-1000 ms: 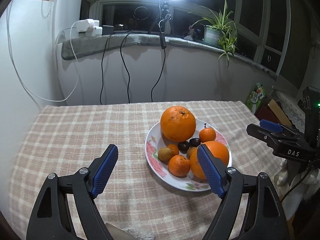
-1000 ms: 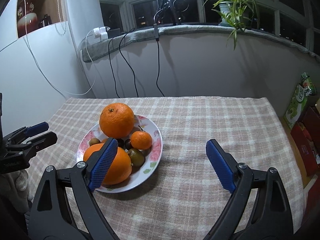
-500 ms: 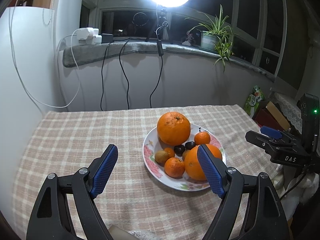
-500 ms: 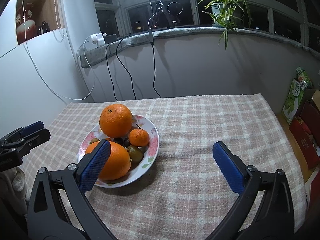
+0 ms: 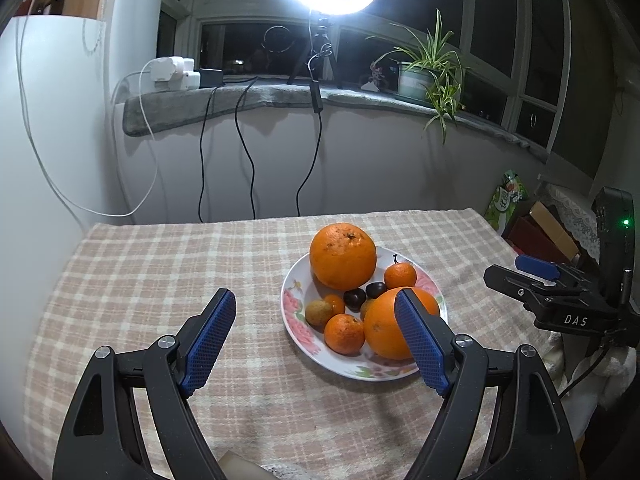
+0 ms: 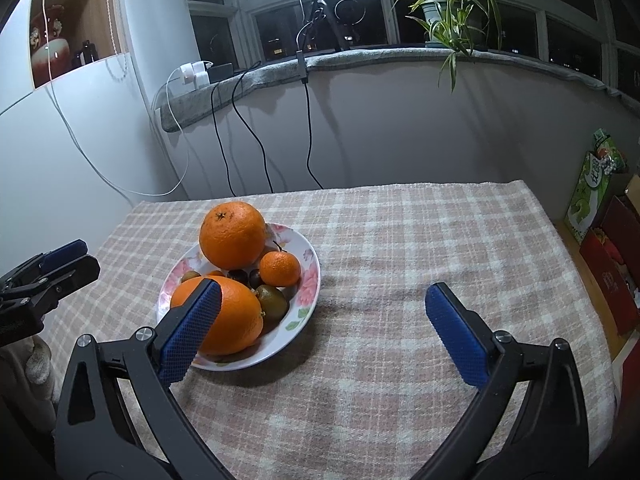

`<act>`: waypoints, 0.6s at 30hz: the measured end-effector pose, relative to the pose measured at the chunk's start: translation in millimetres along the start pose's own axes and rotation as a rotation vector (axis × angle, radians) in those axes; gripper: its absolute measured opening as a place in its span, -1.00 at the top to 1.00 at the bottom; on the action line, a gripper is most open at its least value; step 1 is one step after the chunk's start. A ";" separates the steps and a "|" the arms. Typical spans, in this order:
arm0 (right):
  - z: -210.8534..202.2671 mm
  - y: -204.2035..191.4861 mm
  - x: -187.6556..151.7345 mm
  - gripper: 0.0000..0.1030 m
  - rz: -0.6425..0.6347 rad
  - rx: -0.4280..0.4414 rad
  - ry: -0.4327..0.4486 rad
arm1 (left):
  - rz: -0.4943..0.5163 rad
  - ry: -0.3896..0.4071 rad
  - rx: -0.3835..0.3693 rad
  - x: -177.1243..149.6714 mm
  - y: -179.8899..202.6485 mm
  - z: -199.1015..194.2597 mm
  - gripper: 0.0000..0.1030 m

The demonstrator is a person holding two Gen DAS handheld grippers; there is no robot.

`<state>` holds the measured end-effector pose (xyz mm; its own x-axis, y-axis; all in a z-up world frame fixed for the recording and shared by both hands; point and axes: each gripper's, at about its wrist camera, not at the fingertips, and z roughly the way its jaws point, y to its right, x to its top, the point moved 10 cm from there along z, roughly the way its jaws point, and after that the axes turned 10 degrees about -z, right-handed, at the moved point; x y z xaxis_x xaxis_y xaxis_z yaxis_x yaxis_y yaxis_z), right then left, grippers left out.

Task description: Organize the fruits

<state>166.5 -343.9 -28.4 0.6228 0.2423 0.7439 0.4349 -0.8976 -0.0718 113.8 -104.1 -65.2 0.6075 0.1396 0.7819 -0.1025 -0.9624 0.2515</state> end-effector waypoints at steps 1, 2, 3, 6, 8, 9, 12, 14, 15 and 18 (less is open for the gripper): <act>-0.2 -0.1 0.0 -1.00 0.000 0.000 0.001 | 0.000 0.000 0.000 0.1 0.0 0.0 -0.59; -0.2 0.0 -0.1 -1.00 0.000 -0.001 0.001 | 0.001 -0.001 -0.001 0.0 0.1 0.2 -0.59; -0.3 -0.1 -0.2 -1.00 0.001 0.000 0.001 | 0.002 -0.001 -0.002 -0.2 0.4 -0.1 -0.59; -0.2 -0.2 -0.9 -1.00 0.002 -0.001 -0.002 | 0.003 -0.001 -0.003 -0.2 0.4 -0.2 -0.59; -0.1 -0.8 -1.9 -1.00 0.004 0.000 -0.005 | 0.003 0.002 -0.001 0.2 0.5 -0.4 -0.59; -0.1 -0.8 -2.2 -1.00 0.005 0.000 -0.006 | 0.003 0.003 -0.001 0.2 0.7 -0.5 -0.59; -0.3 -0.6 -2.6 -1.00 0.009 0.002 -0.008 | 0.005 0.003 -0.002 0.1 1.1 -0.6 -0.59; -0.3 -0.4 -2.5 -1.00 0.009 0.001 -0.007 | 0.005 0.003 -0.001 0.2 1.4 -0.6 -0.59; -0.3 -0.3 -2.5 -1.00 0.008 0.002 -0.007 | 0.004 0.002 -0.003 0.3 1.4 -0.5 -0.59; -0.6 -0.4 -2.9 -1.00 0.008 0.000 -0.007 | 0.005 0.003 -0.001 0.0 1.8 -1.0 -0.59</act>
<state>164.1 -344.5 -30.0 0.6310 0.2375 0.7386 0.4300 -0.8995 -0.0782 112.9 -105.7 -64.2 0.6045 0.1358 0.7849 -0.1064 -0.9628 0.2485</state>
